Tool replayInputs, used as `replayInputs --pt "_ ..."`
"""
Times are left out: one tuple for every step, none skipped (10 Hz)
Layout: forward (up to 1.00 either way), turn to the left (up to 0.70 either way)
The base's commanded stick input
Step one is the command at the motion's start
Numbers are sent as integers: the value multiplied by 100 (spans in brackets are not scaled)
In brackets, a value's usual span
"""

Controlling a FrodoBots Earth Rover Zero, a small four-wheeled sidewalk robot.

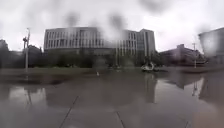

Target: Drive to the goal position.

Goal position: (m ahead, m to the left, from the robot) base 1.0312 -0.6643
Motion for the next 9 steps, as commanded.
replayInputs --pt "70 0" --pt "70 0" --pt "70 0" --pt "70 0" --pt "70 0" --pt "70 0" --pt "70 0" --pt "70 0" --pt "70 0"
